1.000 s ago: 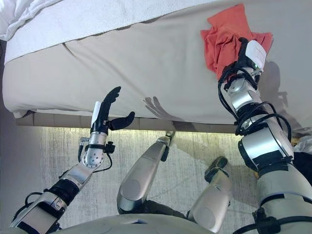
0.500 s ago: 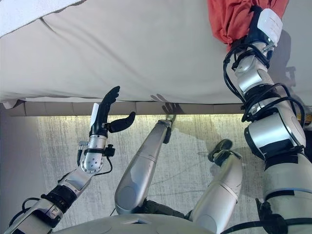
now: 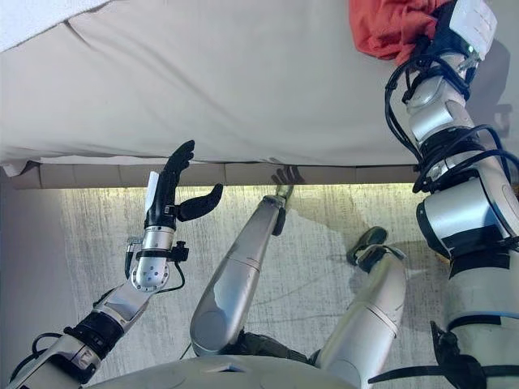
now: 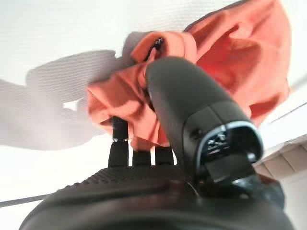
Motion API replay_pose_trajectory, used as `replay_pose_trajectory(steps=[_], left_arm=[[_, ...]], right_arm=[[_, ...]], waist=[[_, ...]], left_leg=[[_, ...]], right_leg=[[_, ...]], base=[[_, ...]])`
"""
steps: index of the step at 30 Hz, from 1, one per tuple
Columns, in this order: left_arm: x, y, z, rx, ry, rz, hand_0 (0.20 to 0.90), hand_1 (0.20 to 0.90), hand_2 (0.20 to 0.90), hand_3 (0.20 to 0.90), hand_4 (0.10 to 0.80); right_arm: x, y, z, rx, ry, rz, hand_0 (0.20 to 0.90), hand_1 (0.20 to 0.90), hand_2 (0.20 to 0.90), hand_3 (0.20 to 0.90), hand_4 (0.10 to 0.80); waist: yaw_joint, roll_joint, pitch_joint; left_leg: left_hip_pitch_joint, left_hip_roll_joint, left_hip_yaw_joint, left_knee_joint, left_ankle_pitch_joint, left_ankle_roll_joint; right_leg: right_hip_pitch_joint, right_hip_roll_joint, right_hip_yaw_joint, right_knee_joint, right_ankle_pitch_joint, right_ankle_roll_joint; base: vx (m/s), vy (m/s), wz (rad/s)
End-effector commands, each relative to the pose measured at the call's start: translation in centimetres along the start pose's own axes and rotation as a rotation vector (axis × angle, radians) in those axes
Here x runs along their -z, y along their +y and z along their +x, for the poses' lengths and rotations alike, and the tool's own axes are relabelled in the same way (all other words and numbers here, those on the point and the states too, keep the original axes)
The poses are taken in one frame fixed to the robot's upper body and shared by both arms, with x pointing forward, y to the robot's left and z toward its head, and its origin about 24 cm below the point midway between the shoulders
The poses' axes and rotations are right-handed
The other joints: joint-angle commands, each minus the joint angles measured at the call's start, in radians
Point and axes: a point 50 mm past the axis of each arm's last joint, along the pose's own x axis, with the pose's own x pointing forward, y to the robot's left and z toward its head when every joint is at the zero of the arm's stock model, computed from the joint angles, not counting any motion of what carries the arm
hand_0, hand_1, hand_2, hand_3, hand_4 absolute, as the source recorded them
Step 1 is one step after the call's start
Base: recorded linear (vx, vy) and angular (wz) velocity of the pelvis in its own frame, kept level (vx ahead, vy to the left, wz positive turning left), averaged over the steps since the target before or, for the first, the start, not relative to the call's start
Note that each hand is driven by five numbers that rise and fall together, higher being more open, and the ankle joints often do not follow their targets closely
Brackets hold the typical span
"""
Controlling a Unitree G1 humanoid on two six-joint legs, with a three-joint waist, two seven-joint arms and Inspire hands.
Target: Pick up the clothes from the bed and place them into the basket
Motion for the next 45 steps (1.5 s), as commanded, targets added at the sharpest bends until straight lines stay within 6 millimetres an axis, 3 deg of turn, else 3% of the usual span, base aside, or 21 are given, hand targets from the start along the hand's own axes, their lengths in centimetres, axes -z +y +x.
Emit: replay_pose_trajectory(steps=[1, 13, 17, 18, 23, 28, 34, 42, 45], left_arm=[[-2.4, 2.0, 1.1, -0.088, -0.149, -0.067, 0.9, 0.9, 0.9, 0.9, 0.8], [-2.6, 2.2, 2.5, -0.051, -0.146, -0.025, 0.9, 0.9, 0.9, 0.9, 0.8], [-1.7, 2.0, 2.6, -0.021, -0.083, 0.006, 0.9, 0.9, 0.9, 0.9, 0.8], [-1.6, 2.0, 2.6, -0.013, -0.073, 0.009, 0.9, 0.9, 0.9, 0.9, 0.8], [-0.3, 1.4, 2.5, 0.033, 0.013, 0.029, 0.9, 0.9, 0.9, 0.9, 0.8], [-0.3, 0.5, 3.0, 0.065, 0.018, 0.026, 0.9, 0.9, 0.9, 0.9, 0.8], [0.0, -1.0, 3.1, 0.117, 0.042, 0.016, 0.9, 0.9, 0.9, 0.9, 0.8], [-0.1, -3.0, 3.1, 0.181, 0.036, -0.012, 0.9, 0.9, 0.9, 0.9, 0.8], [-0.3, -3.9, 3.2, 0.205, 0.024, -0.021, 0.9, 0.9, 0.9, 0.9, 0.8]], right_arm=[[-0.1, -3.9, 1.1, 0.151, -0.074, -0.093, 0.3, 0.3, 0.3, 0.2, 0.1], [1.7, -5.4, 1.1, 0.251, -0.047, -0.003, 0.3, 0.3, 0.3, 0.2, 0.1], [2.0, -4.9, 0.5, 0.237, -0.083, 0.03, 0.3, 0.3, 0.3, 0.2, 0.1], [2.1, -4.9, 0.4, 0.234, -0.091, 0.039, 0.3, 0.3, 0.3, 0.2, 0.1], [3.1, -4.4, -0.6, 0.182, -0.132, 0.082, 0.3, 0.3, 0.3, 0.2, 0.1], [4.7, -4.8, -0.8, 0.184, -0.108, 0.092, 0.3, 0.3, 0.3, 0.2, 0.1], [8.2, -4.3, -1.5, 0.142, -0.003, 0.088, 0.3, 0.3, 0.3, 0.2, 0.1], [11.0, -4.7, -1.9, 0.122, 0.077, 0.054, 0.3, 0.3, 0.3, 0.2, 0.1], [13.1, -4.8, -2.3, 0.107, 0.138, 0.04, 0.3, 0.3, 0.3, 0.2, 0.1]], waist=[[0.003, 0.026, -0.022], [-0.047, -0.05, -0.039], [-0.085, -0.091, -0.104], [-0.094, -0.098, -0.116], [-0.174, -0.14, -0.227], [-0.232, -0.145, -0.283], [-0.306, -0.146, -0.355], [-0.365, -0.14, -0.38], [-0.386, -0.135, -0.389]], left_leg=[[0.168, -0.035, 0.082, -0.051, -0.148, 0.079], [0.484, 0.011, 0.119, -0.238, -0.12, 0.064], [0.602, 0.047, 0.153, -0.354, -0.091, 0.038], [0.616, 0.055, 0.168, -0.385, -0.063, 0.039], [0.761, 0.094, 0.243, -0.551, -0.02, -0.001], [0.822, 0.109, 0.275, -0.625, 0.001, -0.017], [0.918, 0.133, 0.314, -0.702, 0.013, -0.041], [0.973, 0.149, 0.352, -0.719, 0.002, -0.06], [0.996, 0.151, 0.358, -0.757, 0.015, -0.071]], right_leg=[[0.117, 0.106, -0.085, -0.003, -0.019, -0.074], [0.419, 0.112, -0.091, -0.233, 0.083, -0.044], [0.526, 0.144, -0.081, -0.38, 0.109, -0.029], [0.541, 0.152, -0.088, -0.425, 0.132, -0.037], [0.682, 0.215, -0.05, -0.658, 0.167, -0.023], [0.72, 0.241, 0.0, -0.747, 0.208, -0.015], [0.767, 0.274, 0.062, -0.819, 0.237, -0.011], [0.78, 0.3, 0.109, -0.844, 0.246, -0.018], [0.785, 0.314, 0.128, -0.877, 0.262, -0.018]], base=[[-0.013, -0.039, -0.06], [-0.033, -0.037, -0.1], [0.024, -0.039, -0.25], [0.03, -0.028, -0.28], [0.084, -0.022, -0.36], [0.0, 0.003, -0.4], [0.039, -0.007, -0.36], [0.012, -0.018, -0.26], [0.003, -0.028, -0.22]])
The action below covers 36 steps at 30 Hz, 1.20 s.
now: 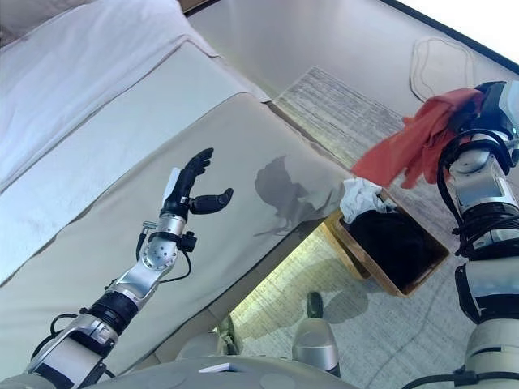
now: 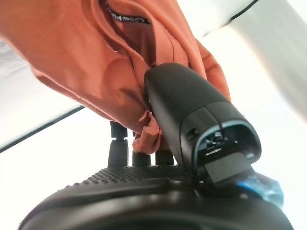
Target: Pick up the clothes from the bed and place them into the basket
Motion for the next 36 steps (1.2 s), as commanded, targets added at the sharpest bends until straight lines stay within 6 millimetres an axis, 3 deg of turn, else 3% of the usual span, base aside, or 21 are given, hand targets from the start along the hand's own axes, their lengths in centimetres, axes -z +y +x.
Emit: replay_pose_trajectory(steps=[1, 16, 34, 35, 36], left_arm=[[-1.6, -1.4, 0.5, 0.038, -0.118, -0.031, 0.9, 0.9, 0.9, 0.9, 0.8], [-2.4, -2.5, 1.3, 0.052, -0.139, -0.052, 0.9, 0.9, 0.9, 0.9, 0.8], [-2.9, -3.0, 1.3, 0.059, -0.147, -0.077, 0.9, 0.9, 0.9, 0.9, 0.8], [-2.9, -3.0, 1.3, 0.06, -0.148, -0.078, 0.9, 0.9, 0.9, 0.9, 0.8], [-2.9, -3.0, 1.3, 0.06, -0.149, -0.079, 0.9, 0.9, 0.9, 0.9, 0.8]], right_arm=[[0.1, -4.8, 1.2, 0.142, -0.066, -0.053, 0.3, 0.3, 0.3, 0.2, 0.1], [4.4, -4.8, 0.7, 0.102, 0.093, -0.067, 0.3, 0.3, 0.3, 0.2, 0.1], [6.7, -3.7, -0.1, 0.071, 0.158, -0.105, 0.3, 0.3, 0.3, 0.2, 0.1], [6.7, -3.7, -0.1, 0.074, 0.159, -0.107, 0.382, 0.382, 0.382, 0.296, 0.196], [6.7, -3.7, -0.1, 0.079, 0.159, -0.109, 0.592, 0.592, 0.592, 0.54, 0.44]], waist=[[0.023, 0.001, -0.163], [-0.019, 0.043, -0.145], [-0.04, 0.128, -0.111], [-0.039, 0.129, -0.11], [-0.038, 0.131, -0.108]], left_leg=[[-0.03, 0.02, -0.014, 0.043, -0.109, -0.028], [-0.016, 0.03, 0.009, -0.004, -0.077, -0.067], [-0.044, 0.031, 0.019, -0.005, -0.028, -0.089], [-0.044, 0.032, 0.02, -0.005, -0.026, -0.09], [-0.046, 0.032, 0.019, -0.005, -0.024, -0.09]], right_leg=[[-0.081, 0.079, -0.008, 0.073, -0.051, -0.056], [-0.104, 0.105, 0.007, 0.023, -0.028, -0.067], [-0.119, 0.096, -0.007, 0.009, -0.032, -0.071], [-0.119, 0.096, -0.008, 0.008, -0.032, -0.071], [-0.119, 0.096, -0.008, 0.008, -0.032, -0.072]], base=[[0.01, -0.035, -0.09], [-0.002, -0.051, -0.04], [0.003, -0.015, 0.0], [0.0, 0.0, 0.0], [0.0, 0.0, 0.0]])
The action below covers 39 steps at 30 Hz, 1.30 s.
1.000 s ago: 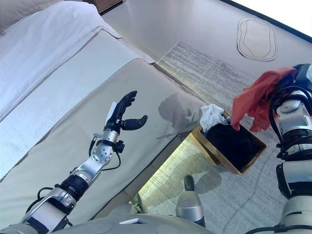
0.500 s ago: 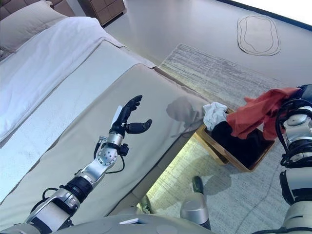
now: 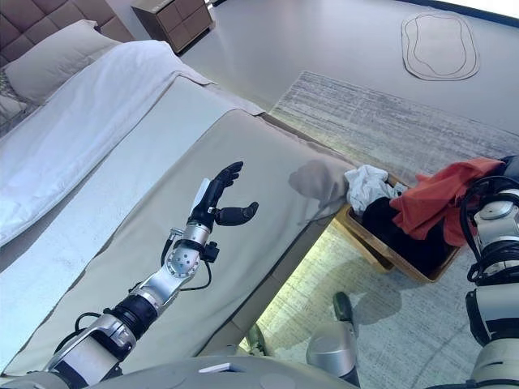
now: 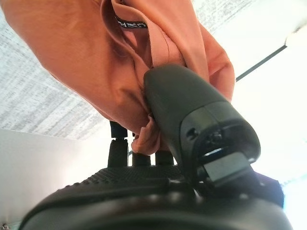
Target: Pick up the clothes from the bed and place them into the basket
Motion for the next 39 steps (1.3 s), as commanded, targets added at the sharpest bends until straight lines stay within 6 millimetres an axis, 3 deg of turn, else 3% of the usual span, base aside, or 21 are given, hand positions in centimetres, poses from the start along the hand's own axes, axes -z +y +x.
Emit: replay_pose_trajectory(steps=[1, 18, 27, 34, 39], left_arm=[[-2.9, 0.8, 1.6, -0.045, -0.165, -0.037, 0.9, 0.9, 0.9, 0.9, 0.8], [-2.7, 1.2, 1.3, -0.052, -0.164, -0.045, 0.9, 0.9, 0.9, 0.9, 0.8], [-2.5, 1.3, 1.1, -0.06, -0.154, -0.045, 0.9, 0.9, 0.9, 0.9, 0.8], [-1.6, 1.7, 0.8, -0.078, -0.112, -0.027, 0.9, 0.9, 0.9, 0.9, 0.8], [-1.0, 2.2, 0.4, -0.131, -0.085, -0.019, 0.9, 0.9, 0.9, 0.9, 0.8]], right_arm=[[-3.0, -4.2, 1.0, 0.168, -0.125, 0.035, 0.9, 0.9, 0.9, 0.9, 0.8], [-2.4, -4.3, 0.9, 0.186, -0.102, 0.013, 0.9, 0.9, 0.9, 0.9, 0.8], [-2.4, -3.7, 0.8, 0.17, -0.11, 0.007, 0.9, 0.9, 0.9, 0.9, 0.8], [-4.4, -2.2, -0.1, 0.182, -0.218, 0.02, 0.9, 0.9, 0.9, 0.9, 0.8], [-6.8, 0.9, -1.7, 0.16, -0.341, 0.032, 0.9, 0.9, 0.9, 0.9, 0.8]], waist=[[0.012, -0.044, -0.019], [0.025, -0.038, -0.015], [0.033, -0.052, -0.024], [0.051, -0.077, -0.041], [0.082, -0.09, -0.06]], left_leg=[[0.029, 0.025, 0.002, 0.007, -0.058, -0.079], [0.014, 0.026, -0.007, 0.004, -0.043, -0.082], [0.015, 0.028, -0.014, 0.004, -0.038, -0.081], [0.019, 0.027, -0.027, 0.004, -0.046, -0.075], [0.012, 0.022, -0.05, 0.004, -0.046, -0.067]], right_leg=[[-0.023, 0.087, -0.034, 0.011, -0.042, -0.082], [-0.024, 0.082, -0.051, 0.008, -0.044, -0.084], [-0.012, 0.085, -0.055, 0.005, -0.046, -0.086], [0.003, 0.082, -0.066, 0.005, -0.048, -0.087], [0.02, 0.075, -0.087, 0.005, -0.053, -0.087]], base=[[0.0, 0.0, 0.0], [0.0, 0.0, 0.0], [0.0, 0.0, 0.0], [0.016, 0.009, 0.07], [0.019, 0.035, 0.06]])
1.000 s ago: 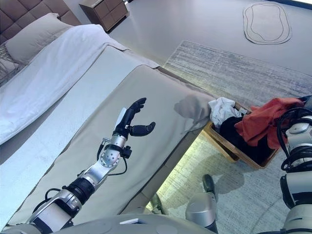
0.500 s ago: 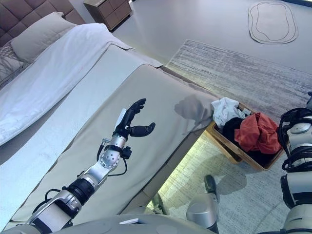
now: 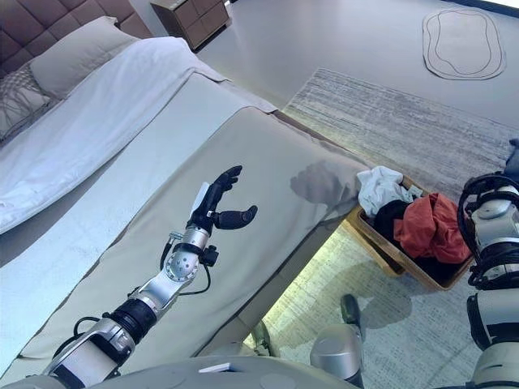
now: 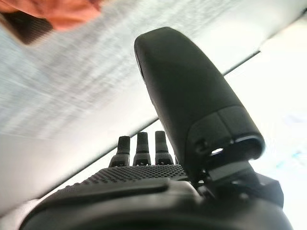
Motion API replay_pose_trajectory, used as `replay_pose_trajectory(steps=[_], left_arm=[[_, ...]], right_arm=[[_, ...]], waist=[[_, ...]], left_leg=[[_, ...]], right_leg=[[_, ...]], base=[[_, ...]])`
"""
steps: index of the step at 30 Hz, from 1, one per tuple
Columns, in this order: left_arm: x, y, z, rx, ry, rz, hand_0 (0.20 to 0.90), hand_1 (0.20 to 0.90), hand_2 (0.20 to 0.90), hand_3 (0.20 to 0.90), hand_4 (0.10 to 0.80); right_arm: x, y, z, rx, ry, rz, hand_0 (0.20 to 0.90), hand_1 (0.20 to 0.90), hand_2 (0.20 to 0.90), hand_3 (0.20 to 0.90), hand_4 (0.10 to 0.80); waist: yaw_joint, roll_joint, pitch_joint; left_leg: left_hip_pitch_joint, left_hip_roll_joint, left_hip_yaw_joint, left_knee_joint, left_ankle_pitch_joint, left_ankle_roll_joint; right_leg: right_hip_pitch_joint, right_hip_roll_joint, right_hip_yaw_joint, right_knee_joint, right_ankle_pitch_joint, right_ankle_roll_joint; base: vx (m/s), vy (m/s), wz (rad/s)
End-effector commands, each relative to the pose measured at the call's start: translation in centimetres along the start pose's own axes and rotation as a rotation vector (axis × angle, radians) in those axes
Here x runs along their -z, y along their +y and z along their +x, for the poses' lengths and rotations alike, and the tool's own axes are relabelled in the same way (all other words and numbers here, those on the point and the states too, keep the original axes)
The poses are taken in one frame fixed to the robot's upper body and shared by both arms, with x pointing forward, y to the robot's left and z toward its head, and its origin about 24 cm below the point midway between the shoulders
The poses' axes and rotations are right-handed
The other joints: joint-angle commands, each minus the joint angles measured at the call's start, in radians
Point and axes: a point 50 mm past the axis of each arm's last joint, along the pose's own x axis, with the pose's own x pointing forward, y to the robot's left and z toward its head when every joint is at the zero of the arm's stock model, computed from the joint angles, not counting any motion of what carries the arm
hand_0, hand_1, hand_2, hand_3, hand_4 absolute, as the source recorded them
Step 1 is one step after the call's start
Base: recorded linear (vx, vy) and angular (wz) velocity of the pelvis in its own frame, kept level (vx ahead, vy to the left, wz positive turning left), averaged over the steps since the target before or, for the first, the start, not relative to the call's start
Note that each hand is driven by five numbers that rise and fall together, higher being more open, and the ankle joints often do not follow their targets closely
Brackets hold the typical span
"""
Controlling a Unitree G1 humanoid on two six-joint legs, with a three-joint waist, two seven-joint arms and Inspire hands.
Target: Pick up the clothes from the bed and place them into the basket
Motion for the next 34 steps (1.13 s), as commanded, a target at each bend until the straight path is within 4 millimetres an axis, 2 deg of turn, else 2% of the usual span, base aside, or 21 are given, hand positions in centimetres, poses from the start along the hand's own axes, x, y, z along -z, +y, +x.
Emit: replay_pose_trajectory(steps=[1, 5, 9, 12, 17, 24, 34], left_arm=[[-1.8, 2.6, 1.2, -0.13, -0.115, -0.009, 0.9, 0.9, 0.9, 0.9, 0.8], [-0.3, 3.6, 0.7, -0.151, -0.047, 0.031, 0.9, 0.9, 0.9, 0.9, 0.8], [1.1, 3.5, 0.1, -0.166, 0.013, 0.048, 0.9, 0.9, 0.9, 0.9, 0.8], [3.2, 3.2, -1.0, -0.175, 0.109, 0.054, 0.9, 0.9, 0.9, 0.9, 0.8], [5.2, 3.5, -2.6, -0.207, 0.205, 0.056, 0.9, 0.9, 0.9, 0.9, 0.8], [6.0, 3.0, -3.2, -0.218, 0.248, 0.047, 0.9, 0.9, 0.9, 0.9, 0.8], [7.1, 1.8, -4.7, -0.133, 0.307, 0.035, 0.9, 0.9, 0.9, 0.9, 0.8]], right_arm=[[-4.8, 1.1, -0.9, 0.061, -0.227, 0.043, 0.9, 0.9, 0.9, 0.9, 0.8], [-7.3, 5.6, -4.4, -0.04, -0.331, 0.107, 0.9, 0.9, 0.9, 0.9, 0.8], [-8.3, 7.6, -6.4, -0.1, -0.41, 0.073, 0.9, 0.9, 0.9, 0.9, 0.8], [-8.4, 9.3, -7.9, -0.159, -0.498, -0.008, 0.9, 0.9, 0.9, 0.9, 0.8], [-8.5, 10.7, -9.5, -0.236, -0.584, -0.05, 0.9, 0.9, 0.9, 0.9, 0.8], [-8.4, 12.4, -11.9, -0.305, -0.671, -0.101, 0.9, 0.9, 0.9, 0.9, 0.8], [-5.9, 14.8, -14.7, -0.416, -0.631, -0.119, 0.9, 0.9, 0.9, 0.9, 0.8]], waist=[[0.044, -0.103, -0.077], [0.072, -0.137, -0.093], [0.09, -0.149, -0.103], [0.114, -0.163, -0.117], [0.145, -0.178, -0.139], [0.173, -0.19, -0.151], [0.18, -0.185, -0.157]], left_leg=[[0.006, 0.015, -0.024, 0.003, -0.055, -0.064], [-0.011, 0.013, -0.05, 0.001, -0.077, -0.048], [-0.016, 0.011, -0.063, 0.001, -0.084, -0.04], [-0.018, 0.008, -0.078, 0.001, -0.09, -0.032], [-0.021, 0.005, -0.099, 0.001, -0.093, -0.028], [-0.022, -0.002, -0.128, 0.001, -0.1, -0.02], [-0.015, -0.013, -0.139, 0.001, -0.109, -0.009]], right_leg=[[-0.004, 0.071, -0.056, 0.005, -0.054, -0.087], [0.012, 0.063, -0.081, 0.005, -0.057, -0.085], [0.019, 0.059, -0.097, 0.005, -0.062, -0.081], [0.034, 0.056, -0.119, 0.005, -0.069, -0.076], [0.052, 0.051, -0.152, 0.005, -0.075, -0.067], [0.073, 0.044, -0.185, 0.005, -0.078, -0.059], [0.087, 0.035, -0.191, 0.006, -0.073, -0.044]], base=[[0.042, -0.005, 0.08], [0.023, -0.037, 0.21], [0.012, -0.002, 0.16], [0.041, 0.019, 0.21], [0.059, 0.029, 0.21], [0.026, 0.052, 0.2], [0.007, 0.02, 0.04]])
